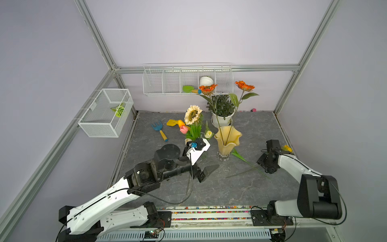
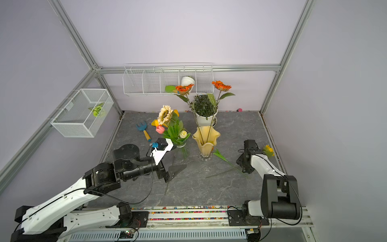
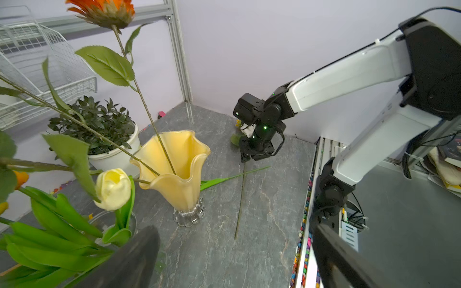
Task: Arrange the flowers in different vases according to their variety
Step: Pick up the flower at the center of the board, then insert the flower into the vase.
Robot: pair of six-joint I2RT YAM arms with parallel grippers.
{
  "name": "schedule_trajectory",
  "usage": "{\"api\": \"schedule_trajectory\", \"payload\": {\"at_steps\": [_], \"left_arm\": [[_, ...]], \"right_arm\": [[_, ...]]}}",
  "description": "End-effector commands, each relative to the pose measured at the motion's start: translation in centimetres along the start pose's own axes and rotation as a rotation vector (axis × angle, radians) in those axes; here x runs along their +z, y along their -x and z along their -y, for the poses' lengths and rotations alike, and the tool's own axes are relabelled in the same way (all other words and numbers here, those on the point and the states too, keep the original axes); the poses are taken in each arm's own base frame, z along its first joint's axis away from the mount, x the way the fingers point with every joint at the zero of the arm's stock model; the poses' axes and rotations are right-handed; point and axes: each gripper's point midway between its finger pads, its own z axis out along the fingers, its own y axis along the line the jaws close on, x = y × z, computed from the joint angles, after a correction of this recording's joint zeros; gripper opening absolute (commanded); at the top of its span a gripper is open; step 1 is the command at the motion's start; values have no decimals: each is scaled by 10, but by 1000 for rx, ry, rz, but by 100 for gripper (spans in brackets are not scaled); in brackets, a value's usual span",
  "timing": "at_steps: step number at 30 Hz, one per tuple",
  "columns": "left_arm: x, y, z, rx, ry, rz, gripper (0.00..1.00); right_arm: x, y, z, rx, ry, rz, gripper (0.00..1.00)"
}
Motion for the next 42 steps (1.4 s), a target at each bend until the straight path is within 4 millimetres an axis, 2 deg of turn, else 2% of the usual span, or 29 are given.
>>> {"api": "schedule_trajectory", "payload": {"at_steps": [1,7,10,13,17,21,25,28,31,34,36,37,41,42], "left_arm": [[-7,4,7,-11,-37,-6,100],[-12,4,6,-9,-27,12,100],[-13,2,6,-15,-27,13,100],[-15,-1,5,-27,-21,12,100],[-17,-5,5,-37,-17,15,100],[-20,-4,4,-35,-10,30,100],[-22,1,3,-28,-4,49,100],[-22,5,2,-22,-1,68,100],[-24,9,-4,-30,36,83,100],[-28,11,-20,-67,128,96,100],[-34,10,-28,-101,175,109,100],[-37,9,-31,-118,190,115,100],[-50,2,-40,-206,244,137,100],[-61,2,-40,-229,247,164,100]], "right_arm": [[6,12,-6,23,13,24,56],[16,23,-6,16,-16,52,54],[21,28,-6,15,-28,54,48],[26,29,-8,18,-29,45,35],[32,26,-9,19,-28,14,2],[32,27,-12,15,-15,14,0],[17,37,-20,-3,19,53,0],[-9,50,-30,-41,66,109,0],[-50,65,-42,-99,130,201,0],[-103,76,-57,-196,213,319,0],[-147,78,-73,-286,299,421,0],[-162,79,-78,-310,327,459,0],[-248,75,-105,-440,457,655,0],[-269,74,-112,-470,486,702,0]]}}
